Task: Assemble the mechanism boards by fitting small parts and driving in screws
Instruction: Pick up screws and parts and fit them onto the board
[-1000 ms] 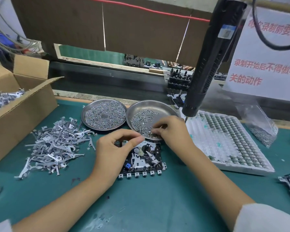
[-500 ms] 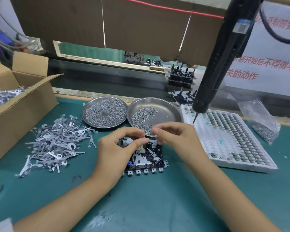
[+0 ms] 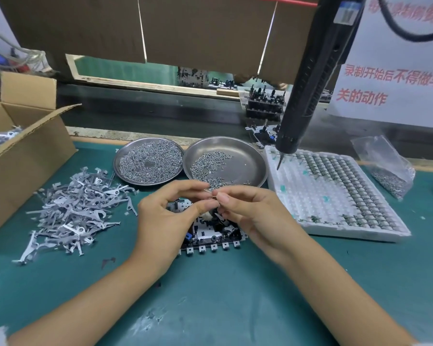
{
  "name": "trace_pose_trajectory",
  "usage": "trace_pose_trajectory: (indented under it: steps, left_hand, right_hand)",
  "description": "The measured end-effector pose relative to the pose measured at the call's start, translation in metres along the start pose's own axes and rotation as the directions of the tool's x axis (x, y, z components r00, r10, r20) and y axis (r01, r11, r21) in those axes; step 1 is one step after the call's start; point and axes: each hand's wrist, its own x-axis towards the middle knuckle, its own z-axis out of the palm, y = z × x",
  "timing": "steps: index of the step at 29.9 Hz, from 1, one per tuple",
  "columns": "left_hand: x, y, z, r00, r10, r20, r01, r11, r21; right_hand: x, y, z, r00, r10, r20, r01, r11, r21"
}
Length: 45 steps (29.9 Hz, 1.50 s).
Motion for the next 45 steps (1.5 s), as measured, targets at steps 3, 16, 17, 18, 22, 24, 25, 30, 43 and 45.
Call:
trace_pose_trajectory:
  steps: [3, 16, 17, 18, 22, 24, 25, 30, 43, 45]
  left_hand:
    - [0.001, 0.0, 0.0, 1.0, -0.012, 0.011, 0.012, 0.999, -0.03]
    - [0.002, 0.0, -0.001, 0.999, -0.023, 0.042, 0.026, 0.995, -0.092]
    - [0.002, 0.001, -0.001, 0.999, -0.019, 0.044, 0.023, 0.995, -0.092]
    - [0.002, 0.001, 0.0, 0.999, -0.012, 0.049, 0.017, 0.996, -0.09]
    - [0.0, 0.002, 0.001, 0.998, 0.008, 0.068, -0.005, 0.999, -0.044]
    - [-0.001, 0.003, 0.0, 0.997, 0.013, 0.072, -0.012, 1.0, -0.014]
    - [-0.001, 0.003, 0.0, 0.997, 0.025, 0.079, -0.025, 1.0, 0.007]
    - [-0.004, 0.004, 0.0, 0.989, 0.099, 0.11, -0.112, 0.987, 0.118]
    - [0.002, -0.006, -0.002, 1.0, -0.003, -0.01, 0.004, 0.999, 0.033]
    - [0.002, -0.008, -0.002, 1.0, -0.006, -0.015, 0.007, 0.999, 0.035]
  right_hand:
    - [0.0, 0.0, -0.001, 1.0, 0.004, 0.021, -0.004, 1.0, 0.003]
    - [0.0, -0.002, -0.001, 0.999, -0.005, 0.049, 0.004, 1.0, 0.013]
    - [0.0, -0.002, -0.002, 0.999, 0.001, 0.053, -0.002, 1.0, 0.016]
    - [0.0, -0.002, -0.002, 0.999, 0.011, 0.051, -0.012, 1.0, 0.027]
    - [0.003, -0.003, -0.008, 0.997, 0.064, 0.04, -0.068, 0.993, 0.099]
    - [0.003, -0.005, -0.009, 0.995, 0.074, 0.067, -0.08, 0.993, 0.085]
    - [0.004, -0.005, -0.009, 0.994, 0.079, 0.077, -0.084, 0.994, 0.073]
    - [0.006, -0.005, -0.014, 0.99, 0.098, 0.098, -0.104, 0.993, 0.058]
    - [-0.003, -0.061, -0.145, 0.825, -0.445, -0.349, -0.314, 0.155, -0.937]
    - [0.003, -0.065, -0.161, 0.856, -0.397, -0.331, -0.336, 0.06, -0.94]
